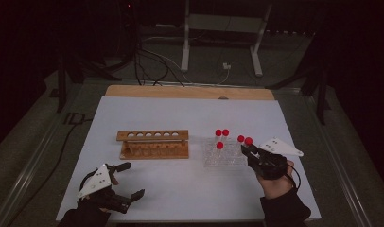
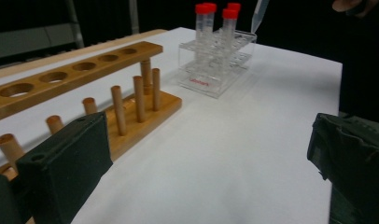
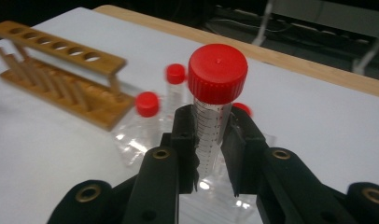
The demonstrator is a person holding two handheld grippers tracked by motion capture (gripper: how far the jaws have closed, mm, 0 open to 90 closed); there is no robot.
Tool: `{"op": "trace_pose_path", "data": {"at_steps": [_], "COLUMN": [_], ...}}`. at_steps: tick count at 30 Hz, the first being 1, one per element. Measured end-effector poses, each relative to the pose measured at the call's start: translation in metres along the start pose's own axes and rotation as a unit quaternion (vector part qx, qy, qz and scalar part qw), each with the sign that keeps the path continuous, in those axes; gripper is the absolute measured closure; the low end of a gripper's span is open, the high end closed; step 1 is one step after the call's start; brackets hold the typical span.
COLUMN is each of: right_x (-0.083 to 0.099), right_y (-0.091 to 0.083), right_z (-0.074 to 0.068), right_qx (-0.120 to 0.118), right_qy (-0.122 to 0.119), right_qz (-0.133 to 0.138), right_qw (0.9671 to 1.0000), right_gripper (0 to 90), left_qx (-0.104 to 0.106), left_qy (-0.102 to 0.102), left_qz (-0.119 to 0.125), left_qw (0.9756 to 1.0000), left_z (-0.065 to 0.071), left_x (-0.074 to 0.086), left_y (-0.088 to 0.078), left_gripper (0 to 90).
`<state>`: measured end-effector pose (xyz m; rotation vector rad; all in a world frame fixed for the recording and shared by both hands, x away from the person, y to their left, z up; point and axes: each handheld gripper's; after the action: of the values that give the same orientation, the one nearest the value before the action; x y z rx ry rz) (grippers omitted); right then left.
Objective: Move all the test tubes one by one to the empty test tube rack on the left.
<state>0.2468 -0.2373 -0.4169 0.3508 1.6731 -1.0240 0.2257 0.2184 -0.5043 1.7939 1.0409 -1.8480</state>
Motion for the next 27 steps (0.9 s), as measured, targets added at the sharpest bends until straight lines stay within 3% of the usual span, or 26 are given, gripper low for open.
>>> {"op": "trace_pose_path", "data": {"at_steps": [5,13,15,20,27], "right_x": [-0.001,0.004,0.006,0.008,0.011], "right_y": [0.003,0.017,0.021,0.032,0.043], "right_z": [-0.015,-0.028,-0.031,-0.044,-0.054], "right_qx": [-0.042,-0.082,-0.093,-0.120,-0.143], "right_qy": [-0.013,-0.023,-0.029,-0.039,-0.051], "right_qz": [-0.007,-0.023,-0.027,-0.040,-0.045], "right_qw": [0.9990,0.9961,0.9949,0.9912,0.9874], "right_gripper": [74.7,74.6,74.6,74.7,74.7], "left_qx": [0.005,0.016,0.024,0.043,0.075], "left_qy": [-0.003,-0.008,-0.014,-0.008,-0.009], "left_qz": [-0.009,-0.020,-0.019,-0.024,-0.024], "left_qw": [0.9999,0.9996,0.9994,0.9988,0.9968], "left_z": [0.004,0.004,0.005,0.012,0.022], "left_x": [-0.005,-0.014,-0.017,-0.026,-0.040], "left_y": [0.002,0.005,0.006,0.011,0.020], "left_gripper": [0.3,0.4,0.4,0.4,0.4]}}
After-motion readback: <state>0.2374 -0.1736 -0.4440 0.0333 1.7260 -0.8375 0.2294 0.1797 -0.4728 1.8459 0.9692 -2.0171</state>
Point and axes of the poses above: each handheld gripper's, and its own axes: y roughly forward along the jaws, x roughly out of its underside, z roughly to its right, and after that the axes turned 14 degrees about -x, right-handed
